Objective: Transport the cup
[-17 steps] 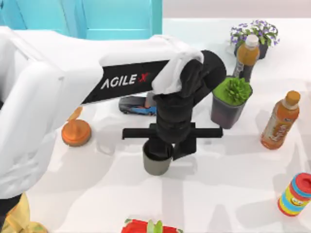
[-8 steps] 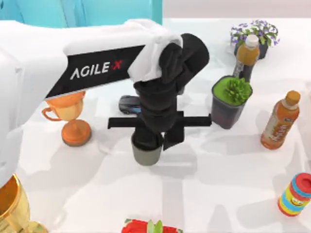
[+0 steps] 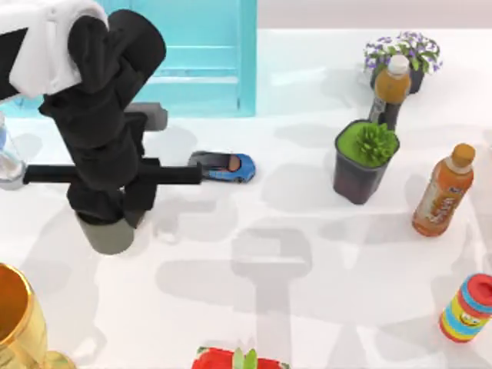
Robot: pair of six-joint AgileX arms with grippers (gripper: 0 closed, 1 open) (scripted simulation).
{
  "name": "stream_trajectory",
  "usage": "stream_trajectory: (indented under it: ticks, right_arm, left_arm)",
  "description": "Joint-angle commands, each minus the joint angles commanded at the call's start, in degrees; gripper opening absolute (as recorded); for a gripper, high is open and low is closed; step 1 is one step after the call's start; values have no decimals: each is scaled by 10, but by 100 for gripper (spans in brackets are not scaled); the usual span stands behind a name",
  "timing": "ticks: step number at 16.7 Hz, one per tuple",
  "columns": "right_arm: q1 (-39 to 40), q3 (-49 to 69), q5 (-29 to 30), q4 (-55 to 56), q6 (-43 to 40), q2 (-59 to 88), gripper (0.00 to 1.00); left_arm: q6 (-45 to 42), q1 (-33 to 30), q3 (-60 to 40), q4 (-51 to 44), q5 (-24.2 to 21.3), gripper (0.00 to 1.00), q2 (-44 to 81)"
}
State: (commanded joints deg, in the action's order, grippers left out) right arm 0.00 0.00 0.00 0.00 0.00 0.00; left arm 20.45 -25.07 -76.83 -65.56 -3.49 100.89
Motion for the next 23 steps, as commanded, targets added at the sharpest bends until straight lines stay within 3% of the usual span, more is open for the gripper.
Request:
stream_trajectory:
  ticks: [9, 17, 23]
  right_arm:
    - [0, 0, 0, 0, 0, 0, 100]
    - [0, 0, 0, 0, 0, 0, 100]
    - [0, 0, 0, 0, 0, 0, 100]
  left_arm:
    - [-208, 239, 66, 17, 2, 0, -43]
    - [-223, 254, 69, 29, 2, 0, -41]
    - [-234, 271, 136, 80, 16, 0, -10]
